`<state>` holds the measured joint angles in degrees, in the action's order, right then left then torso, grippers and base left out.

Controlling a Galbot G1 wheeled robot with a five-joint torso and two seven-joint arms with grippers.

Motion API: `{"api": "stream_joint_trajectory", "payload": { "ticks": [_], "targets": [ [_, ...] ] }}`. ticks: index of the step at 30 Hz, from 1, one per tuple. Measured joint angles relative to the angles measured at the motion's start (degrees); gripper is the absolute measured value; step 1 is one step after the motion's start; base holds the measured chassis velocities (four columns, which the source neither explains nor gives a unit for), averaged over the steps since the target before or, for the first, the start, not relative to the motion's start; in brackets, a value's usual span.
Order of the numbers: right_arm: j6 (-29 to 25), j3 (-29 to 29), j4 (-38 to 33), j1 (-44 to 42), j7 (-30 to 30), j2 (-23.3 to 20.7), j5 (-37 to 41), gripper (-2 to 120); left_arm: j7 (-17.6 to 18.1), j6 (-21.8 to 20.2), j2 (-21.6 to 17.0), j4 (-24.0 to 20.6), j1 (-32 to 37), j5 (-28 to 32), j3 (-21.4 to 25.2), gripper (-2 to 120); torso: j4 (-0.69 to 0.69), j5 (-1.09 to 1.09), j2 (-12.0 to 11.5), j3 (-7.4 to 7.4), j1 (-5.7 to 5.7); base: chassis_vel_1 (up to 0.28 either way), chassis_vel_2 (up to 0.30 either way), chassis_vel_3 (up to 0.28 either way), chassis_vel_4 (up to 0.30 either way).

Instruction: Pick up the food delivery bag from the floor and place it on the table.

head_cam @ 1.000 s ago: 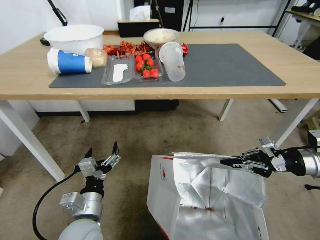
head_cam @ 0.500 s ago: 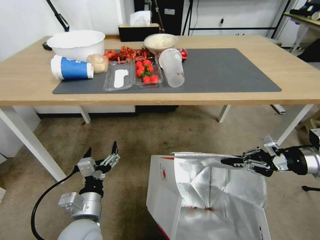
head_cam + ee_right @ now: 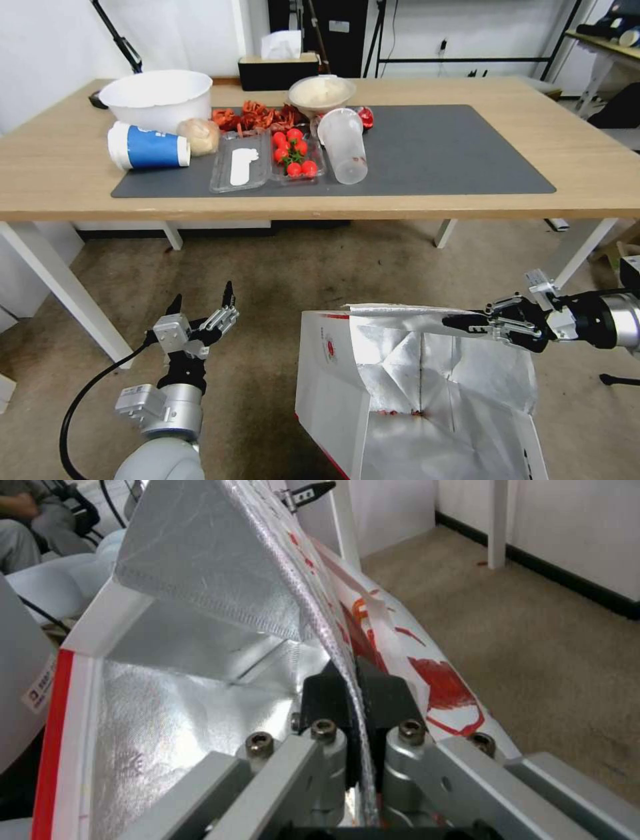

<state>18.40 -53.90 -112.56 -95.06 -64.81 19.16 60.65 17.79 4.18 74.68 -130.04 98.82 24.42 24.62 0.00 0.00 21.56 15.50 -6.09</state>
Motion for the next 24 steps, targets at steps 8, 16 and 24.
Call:
{"api": "stream_joint_trajectory", "payload": {
  "ticks": [8,16,24],
  "targets": [
    [0.09,-0.09,-0.02,-0.01,-0.11,0.0,0.4,0,-0.02,0.0,0.03,0.01,-0.02,0.0,-0.01,100,0.0,0.0,1.8,1.16,-0.62,0.0,0.0,0.0,0.0],
    [0.16,-0.14,-0.03,0.04,-0.16,-0.01,0.49,0,-0.06,0.0,0.0,0.01,-0.04,0.02,0.01,100,0.0,0.0,3.39,2.21,-1.17,0.0,0.0,0.0,0.0],
    [0.18,-0.19,0.09,-0.02,-0.31,0.04,0.48,0,-0.19,-0.01,0.0,0.1,-0.04,0.02,-0.02,100,0.0,0.0,5.45,3.54,-1.89,0.0,0.0,0.0,0.0]
  ]
}}
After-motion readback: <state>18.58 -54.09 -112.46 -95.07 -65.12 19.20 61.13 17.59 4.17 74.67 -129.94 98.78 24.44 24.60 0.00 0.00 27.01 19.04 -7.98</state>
